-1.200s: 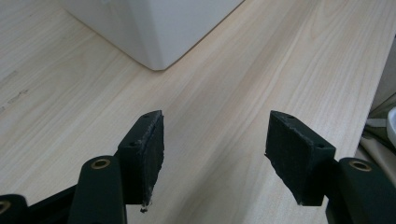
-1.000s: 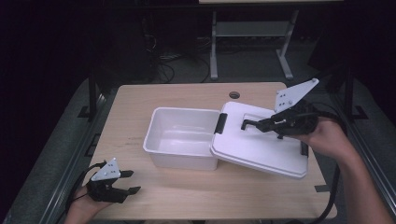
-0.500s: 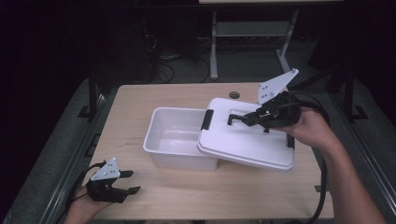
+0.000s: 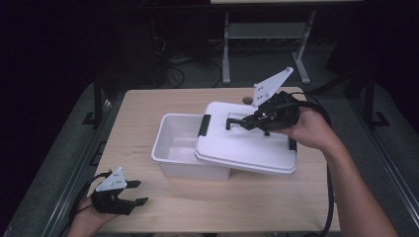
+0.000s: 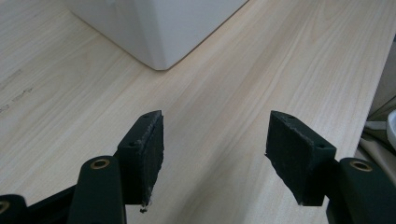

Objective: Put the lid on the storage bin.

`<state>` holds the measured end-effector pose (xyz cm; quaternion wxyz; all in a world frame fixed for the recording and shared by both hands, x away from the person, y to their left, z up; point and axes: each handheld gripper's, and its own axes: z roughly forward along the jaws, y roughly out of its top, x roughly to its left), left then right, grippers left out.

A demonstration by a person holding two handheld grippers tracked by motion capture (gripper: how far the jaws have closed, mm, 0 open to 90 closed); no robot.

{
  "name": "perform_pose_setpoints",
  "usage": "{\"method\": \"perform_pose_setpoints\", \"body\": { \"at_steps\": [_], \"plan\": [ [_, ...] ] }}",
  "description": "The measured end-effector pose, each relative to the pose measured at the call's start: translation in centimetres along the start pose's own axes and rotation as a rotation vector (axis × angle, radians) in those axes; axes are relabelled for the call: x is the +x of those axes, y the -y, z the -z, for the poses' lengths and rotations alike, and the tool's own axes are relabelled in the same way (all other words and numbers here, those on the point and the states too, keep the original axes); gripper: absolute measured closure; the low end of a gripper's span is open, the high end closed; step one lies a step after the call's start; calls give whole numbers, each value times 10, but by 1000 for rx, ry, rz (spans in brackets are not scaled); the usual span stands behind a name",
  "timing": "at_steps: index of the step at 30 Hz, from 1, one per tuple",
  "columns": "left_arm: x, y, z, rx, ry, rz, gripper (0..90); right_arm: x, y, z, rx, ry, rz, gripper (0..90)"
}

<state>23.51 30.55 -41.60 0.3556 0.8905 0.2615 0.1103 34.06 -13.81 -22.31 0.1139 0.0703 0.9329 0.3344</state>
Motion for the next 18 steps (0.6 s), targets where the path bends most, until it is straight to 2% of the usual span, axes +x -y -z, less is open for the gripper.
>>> {"method": "perform_pose_setpoints", "body": {
  "at_steps": [8, 18],
  "plan": [
    [-1, -1, -1, 5, -5, -4, 364, -6, -17, -15, -4, -27, 24, 837],
    [0, 0, 2, -4, -8, -4, 365, -12, -29, -33, -11, -53, 16, 838]
  ]
}}
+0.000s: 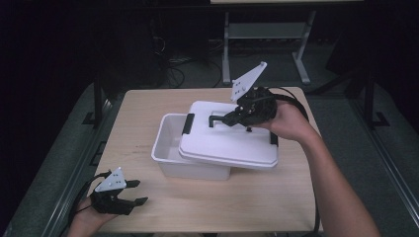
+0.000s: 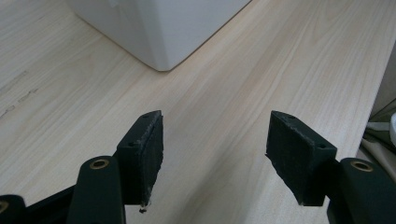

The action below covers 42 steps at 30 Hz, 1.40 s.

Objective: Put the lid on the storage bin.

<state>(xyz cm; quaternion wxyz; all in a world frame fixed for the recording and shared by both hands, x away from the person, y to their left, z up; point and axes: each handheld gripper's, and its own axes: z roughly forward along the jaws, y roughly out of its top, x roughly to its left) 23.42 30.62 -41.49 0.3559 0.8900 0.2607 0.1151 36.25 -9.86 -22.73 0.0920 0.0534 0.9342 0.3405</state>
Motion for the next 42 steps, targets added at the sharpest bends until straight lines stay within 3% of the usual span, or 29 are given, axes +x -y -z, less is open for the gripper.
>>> {"method": "perform_pose_setpoints", "body": {
  "at_steps": [13, 24, 42],
  "plan": [
    [1, 2, 1, -2, -2, 11, 366, -8, -22, -31, 6, -49, 12, 838],
    [1, 1, -3, 13, 6, 8, 369, -17, -27, -54, -5, -80, -1, 838],
    [0, 1, 0, -2, -8, 12, 333, -23, -34, -83, 23, -80, -2, 837]
  ]
}}
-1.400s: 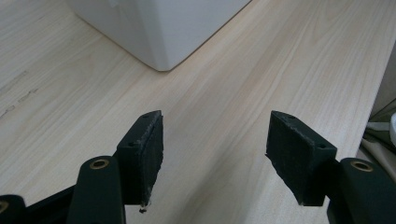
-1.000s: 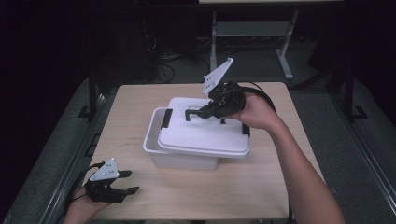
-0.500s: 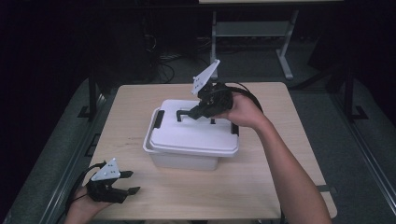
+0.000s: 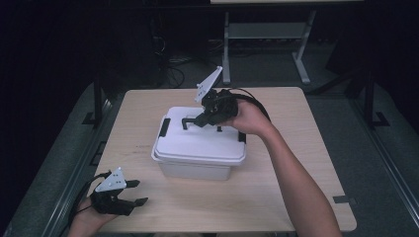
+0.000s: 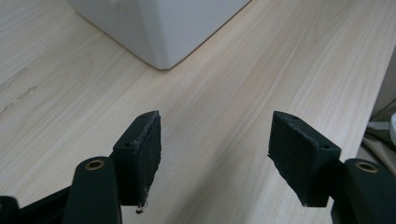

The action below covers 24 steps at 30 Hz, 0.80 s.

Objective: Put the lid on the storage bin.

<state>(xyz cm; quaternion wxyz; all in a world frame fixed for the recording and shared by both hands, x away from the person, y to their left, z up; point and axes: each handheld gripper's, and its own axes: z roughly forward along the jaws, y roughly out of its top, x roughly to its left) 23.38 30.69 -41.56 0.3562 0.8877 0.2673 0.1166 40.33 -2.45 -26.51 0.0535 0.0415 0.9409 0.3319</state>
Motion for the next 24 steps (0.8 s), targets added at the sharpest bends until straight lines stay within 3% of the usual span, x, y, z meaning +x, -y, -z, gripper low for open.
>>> {"method": "perform_pose_setpoints", "body": {
  "at_steps": [10, 24],
  "plan": [
    [1, 2, 5, -10, -21, 9, 325, -3, -4, -15, -3, 6, 5, 838],
    [1, 2, 4, -6, -12, 10, 325, -9, 0, -31, -3, -13, -10, 837]
  ]
}}
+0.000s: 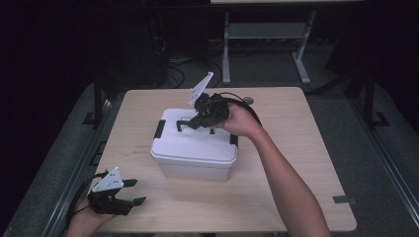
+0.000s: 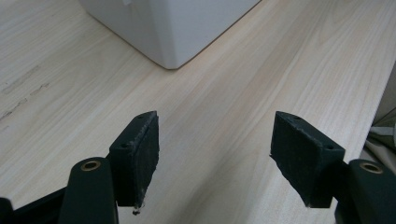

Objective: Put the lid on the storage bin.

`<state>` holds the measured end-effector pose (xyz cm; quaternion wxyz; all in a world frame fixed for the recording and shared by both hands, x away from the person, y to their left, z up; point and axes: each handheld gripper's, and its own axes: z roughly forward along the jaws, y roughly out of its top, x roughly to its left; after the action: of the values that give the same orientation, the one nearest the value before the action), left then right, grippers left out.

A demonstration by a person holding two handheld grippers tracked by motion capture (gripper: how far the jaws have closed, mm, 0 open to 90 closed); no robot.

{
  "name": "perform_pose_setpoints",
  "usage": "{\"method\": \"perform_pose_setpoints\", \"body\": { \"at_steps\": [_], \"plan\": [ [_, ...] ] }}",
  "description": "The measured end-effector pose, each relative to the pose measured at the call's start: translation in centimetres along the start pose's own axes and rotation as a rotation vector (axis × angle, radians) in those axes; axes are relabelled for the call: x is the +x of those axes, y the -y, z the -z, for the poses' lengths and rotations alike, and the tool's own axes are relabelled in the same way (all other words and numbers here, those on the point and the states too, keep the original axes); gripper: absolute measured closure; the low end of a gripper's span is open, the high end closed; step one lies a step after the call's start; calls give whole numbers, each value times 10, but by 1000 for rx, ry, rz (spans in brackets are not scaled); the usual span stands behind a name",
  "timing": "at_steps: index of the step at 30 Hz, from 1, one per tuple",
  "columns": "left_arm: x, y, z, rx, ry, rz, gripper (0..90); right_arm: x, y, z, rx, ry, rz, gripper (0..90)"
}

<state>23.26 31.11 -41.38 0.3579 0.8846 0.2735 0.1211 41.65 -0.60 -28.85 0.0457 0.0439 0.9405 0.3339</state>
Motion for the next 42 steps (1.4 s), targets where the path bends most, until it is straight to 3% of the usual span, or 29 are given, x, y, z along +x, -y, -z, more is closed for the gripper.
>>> {"method": "perform_pose_setpoints", "body": {
  "at_steps": [20, 30, 42],
  "plan": [
    [2, 1, 1, 2, 1, 3, 324, -1, 0, -10, 16, -16, -5, 833],
    [0, 0, -4, 28, 12, -1, 325, 3, 5, -1, -29, -44, -32, 687],
    [-3, -2, -3, 19, 8, -5, 324, 12, 6, 8, -32, -38, -31, 625]
  ]
}}
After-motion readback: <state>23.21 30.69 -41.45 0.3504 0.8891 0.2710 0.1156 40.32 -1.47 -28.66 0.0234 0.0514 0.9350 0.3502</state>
